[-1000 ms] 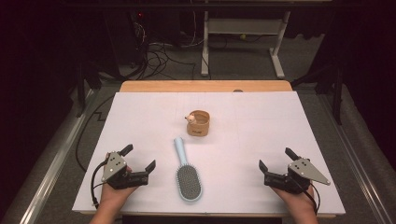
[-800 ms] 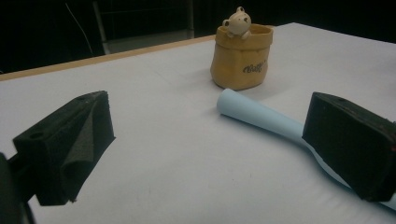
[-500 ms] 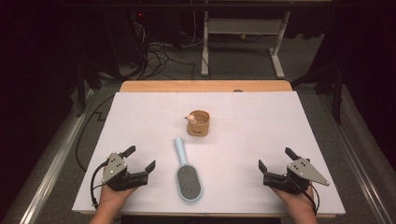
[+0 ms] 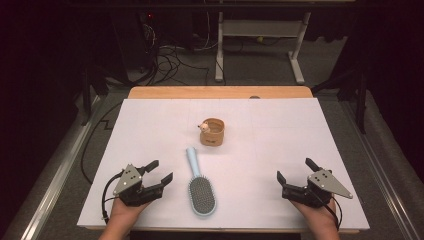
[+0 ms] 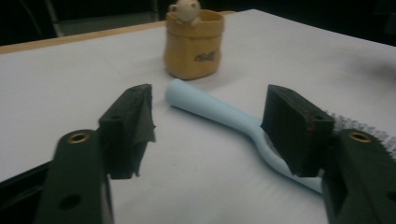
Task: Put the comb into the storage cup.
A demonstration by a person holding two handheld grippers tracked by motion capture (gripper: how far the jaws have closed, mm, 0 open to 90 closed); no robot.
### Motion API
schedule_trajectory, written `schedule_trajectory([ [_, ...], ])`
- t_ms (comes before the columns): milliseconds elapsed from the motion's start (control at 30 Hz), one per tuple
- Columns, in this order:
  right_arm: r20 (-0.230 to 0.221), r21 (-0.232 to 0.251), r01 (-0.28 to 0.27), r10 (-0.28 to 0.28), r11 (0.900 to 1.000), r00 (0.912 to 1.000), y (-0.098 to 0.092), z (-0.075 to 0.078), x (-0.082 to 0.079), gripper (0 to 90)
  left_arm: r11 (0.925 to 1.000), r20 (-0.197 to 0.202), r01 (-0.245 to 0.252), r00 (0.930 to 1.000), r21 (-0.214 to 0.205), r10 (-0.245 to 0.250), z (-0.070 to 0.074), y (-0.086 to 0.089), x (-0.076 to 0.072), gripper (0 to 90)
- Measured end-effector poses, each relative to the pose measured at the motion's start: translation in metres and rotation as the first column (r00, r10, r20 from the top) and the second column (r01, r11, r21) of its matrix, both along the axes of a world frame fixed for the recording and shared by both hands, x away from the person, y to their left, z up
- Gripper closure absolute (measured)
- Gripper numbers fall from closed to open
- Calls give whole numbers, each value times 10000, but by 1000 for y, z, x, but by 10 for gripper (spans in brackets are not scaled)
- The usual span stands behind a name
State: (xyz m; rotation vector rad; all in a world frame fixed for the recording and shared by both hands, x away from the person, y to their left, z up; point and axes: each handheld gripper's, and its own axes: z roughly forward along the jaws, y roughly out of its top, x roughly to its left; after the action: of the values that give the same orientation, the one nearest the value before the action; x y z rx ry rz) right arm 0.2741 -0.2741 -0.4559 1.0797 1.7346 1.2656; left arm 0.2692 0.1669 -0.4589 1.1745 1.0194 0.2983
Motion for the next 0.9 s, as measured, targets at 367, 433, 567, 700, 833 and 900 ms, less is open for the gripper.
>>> schedule_trajectory([
  [367, -54, 59, 16, -16, 10000, 10000, 0, 0, 1, 1, 9820, -428, 1874, 9816, 253, -1862, 1, -45, -25, 625],
  [433, -59, 76, 14, -13, 10000, 10000, 0, 0, 1, 0, 9752, -463, 2183, 9752, 355, -2166, 2, -53, -30, 655],
  [567, -63, 88, 4, -4, 10000, 10000, 0, 0, 1, 1, 9661, -533, 2558, 9658, 344, -2539, 3, -65, -38, 708],
  [700, -67, 66, -15, 15, 10000, 10000, 0, 0, 1, 1, 9602, -634, 2742, 9605, 531, -2708, 0, -73, -41, 784],
  [833, -86, 83, -19, 19, 10000, 10000, 0, -1, 1, 1, 9525, -749, 2948, 9543, 760, -2894, -2, -78, -42, 872],
  [900, -96, 118, -14, 15, 9999, 10000, 0, -1, 1, 1, 9485, -837, 3045, 9510, 868, -2977, -3, -80, -43, 894],
])
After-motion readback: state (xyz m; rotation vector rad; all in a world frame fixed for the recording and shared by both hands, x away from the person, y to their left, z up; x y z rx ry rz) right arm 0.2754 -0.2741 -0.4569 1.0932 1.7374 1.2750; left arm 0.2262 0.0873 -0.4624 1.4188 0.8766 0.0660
